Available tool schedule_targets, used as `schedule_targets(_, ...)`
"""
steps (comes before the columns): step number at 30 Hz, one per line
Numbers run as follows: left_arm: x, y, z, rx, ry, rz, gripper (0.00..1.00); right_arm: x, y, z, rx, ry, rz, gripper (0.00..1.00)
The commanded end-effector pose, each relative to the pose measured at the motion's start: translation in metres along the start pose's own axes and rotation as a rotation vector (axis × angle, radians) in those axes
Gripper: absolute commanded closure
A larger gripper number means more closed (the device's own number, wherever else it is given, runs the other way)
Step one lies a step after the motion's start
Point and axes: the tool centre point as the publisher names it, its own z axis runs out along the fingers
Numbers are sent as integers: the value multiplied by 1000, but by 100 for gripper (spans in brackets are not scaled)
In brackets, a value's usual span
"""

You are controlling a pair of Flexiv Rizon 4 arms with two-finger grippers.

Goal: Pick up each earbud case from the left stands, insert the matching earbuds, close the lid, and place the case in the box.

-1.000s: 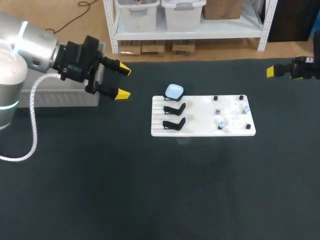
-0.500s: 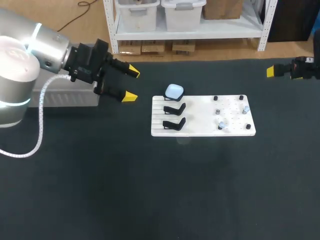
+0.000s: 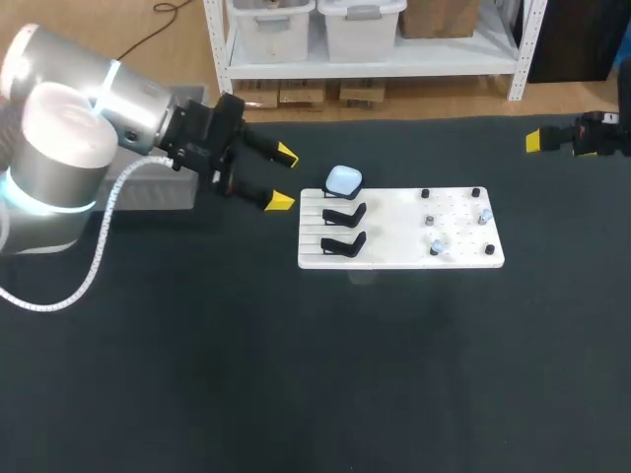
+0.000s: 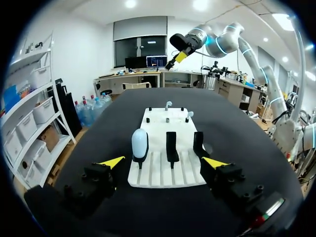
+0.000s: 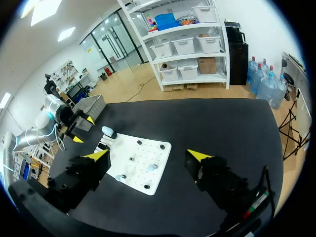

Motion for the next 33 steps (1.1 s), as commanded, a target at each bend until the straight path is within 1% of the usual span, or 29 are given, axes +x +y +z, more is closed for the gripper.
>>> schedule_targets(1, 7, 16, 11, 30, -3, -8, 0, 0, 0, 0, -1, 0, 0, 0)
schedule_targets(7, 11, 28, 21, 16, -6, -16, 0, 0, 0, 0, -1, 0, 0, 0)
schedule_targets(9, 12, 32, 24, 15, -9, -18, 6, 0, 0, 0, -1, 0, 0, 0)
schedule_targets(14, 10, 37, 29, 19, -30, -16, 16, 0, 0, 0, -1, 0, 0, 0)
schedule_targets(16, 9, 38, 32, 15, -37, -9, 16, 0, 0, 0, -1, 0, 0, 0)
schedule_targets(17, 9, 38, 33, 15, -42, -10, 19, 0, 0, 0, -1, 0, 0, 0)
schedule_targets(20, 6, 38, 38, 18, -52, -10, 20, 0, 0, 0, -1, 0, 0, 0)
schedule_targets(23, 6, 39, 44, 18, -55, -4, 25, 0, 0, 0, -1, 0, 0, 0)
schedule_targets(27, 6, 42, 47, 19, -66, -11, 35, 0, 0, 0, -1, 0, 0, 0)
schedule_targets(30, 4, 43, 49, 19, -76, -13, 46, 0, 0, 0, -1, 0, 0, 0)
schedule_targets(33, 2, 43, 50, 18, -88, -10, 45, 0, 0, 0, -1, 0, 0, 0)
